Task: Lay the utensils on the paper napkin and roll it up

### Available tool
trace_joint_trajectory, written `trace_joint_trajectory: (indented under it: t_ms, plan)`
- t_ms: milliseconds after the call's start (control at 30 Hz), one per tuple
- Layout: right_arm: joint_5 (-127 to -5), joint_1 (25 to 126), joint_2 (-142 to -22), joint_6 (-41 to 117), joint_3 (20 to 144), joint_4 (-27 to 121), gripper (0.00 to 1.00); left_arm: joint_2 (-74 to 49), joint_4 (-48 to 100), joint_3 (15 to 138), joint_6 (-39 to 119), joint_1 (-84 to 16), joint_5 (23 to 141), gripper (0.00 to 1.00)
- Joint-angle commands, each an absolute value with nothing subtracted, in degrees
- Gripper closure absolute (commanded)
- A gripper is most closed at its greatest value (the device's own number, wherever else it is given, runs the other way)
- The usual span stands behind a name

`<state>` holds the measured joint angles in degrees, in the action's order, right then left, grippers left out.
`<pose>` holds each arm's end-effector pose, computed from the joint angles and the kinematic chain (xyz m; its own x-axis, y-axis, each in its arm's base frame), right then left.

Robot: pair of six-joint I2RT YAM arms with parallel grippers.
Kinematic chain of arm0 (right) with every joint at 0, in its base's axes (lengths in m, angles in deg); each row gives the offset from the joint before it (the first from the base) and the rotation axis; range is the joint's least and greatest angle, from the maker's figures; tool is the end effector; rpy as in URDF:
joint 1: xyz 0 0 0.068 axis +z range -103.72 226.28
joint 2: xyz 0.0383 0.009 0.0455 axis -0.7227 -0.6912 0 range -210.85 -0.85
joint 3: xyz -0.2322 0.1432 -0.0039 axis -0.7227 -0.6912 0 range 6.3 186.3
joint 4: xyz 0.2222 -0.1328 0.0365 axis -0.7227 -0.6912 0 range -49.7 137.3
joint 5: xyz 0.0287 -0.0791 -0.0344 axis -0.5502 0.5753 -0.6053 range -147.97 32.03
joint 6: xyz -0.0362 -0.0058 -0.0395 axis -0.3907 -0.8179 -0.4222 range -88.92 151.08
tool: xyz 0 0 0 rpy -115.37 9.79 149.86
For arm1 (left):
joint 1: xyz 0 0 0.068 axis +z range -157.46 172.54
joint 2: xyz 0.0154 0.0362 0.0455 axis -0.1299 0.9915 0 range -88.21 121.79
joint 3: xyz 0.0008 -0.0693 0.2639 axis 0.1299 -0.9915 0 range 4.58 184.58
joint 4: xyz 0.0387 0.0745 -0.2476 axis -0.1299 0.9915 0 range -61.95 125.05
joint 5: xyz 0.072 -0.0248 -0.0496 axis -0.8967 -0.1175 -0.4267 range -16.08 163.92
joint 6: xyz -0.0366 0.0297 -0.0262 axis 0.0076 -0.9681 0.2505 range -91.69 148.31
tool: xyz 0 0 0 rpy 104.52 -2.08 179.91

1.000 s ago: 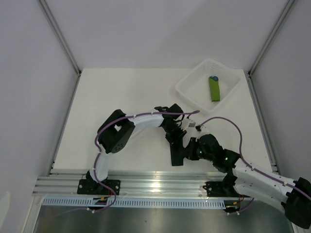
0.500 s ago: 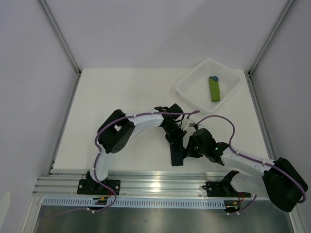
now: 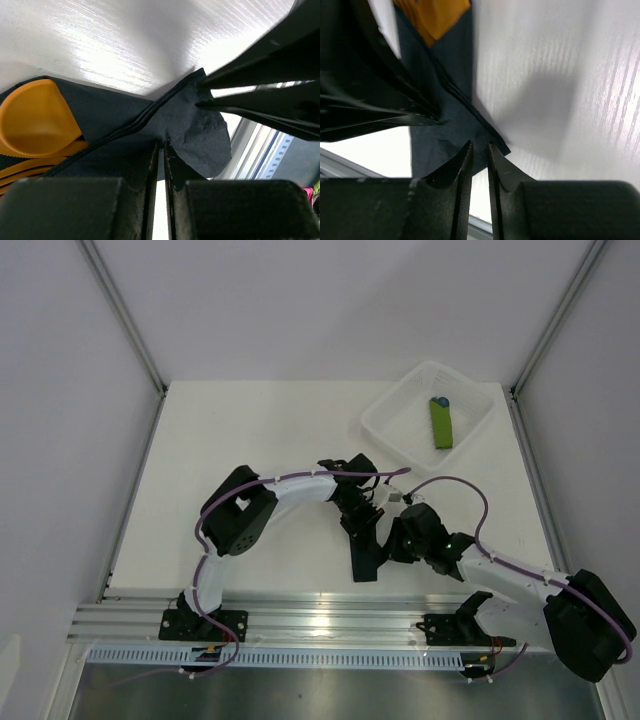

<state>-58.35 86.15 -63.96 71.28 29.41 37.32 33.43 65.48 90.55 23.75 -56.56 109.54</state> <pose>0.1513 0.1266 0.1536 -0.8648 0.1186 -0.4879 -0.1128 0.9010 0.4190 0.2609 -0.3329 0.1458 -0.5670 0.7529 -0.3341 0.7727 0.3456 -0.5325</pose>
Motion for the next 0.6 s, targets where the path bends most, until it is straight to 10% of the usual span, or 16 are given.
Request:
trace_joint_trajectory:
  t_ms: [0,567]
  plan:
    - [-57.26,85.92,-61.06,70.1,32.93,36.75,0.79,34.57,65.4,91.59,21.8,-56.33,106.26,0.87]
    - [-59.29,86.97,-71.77,74.32,29.24,49.33,0.78,35.45,66.55,92.29,21.98,-56.33,106.7,0.87]
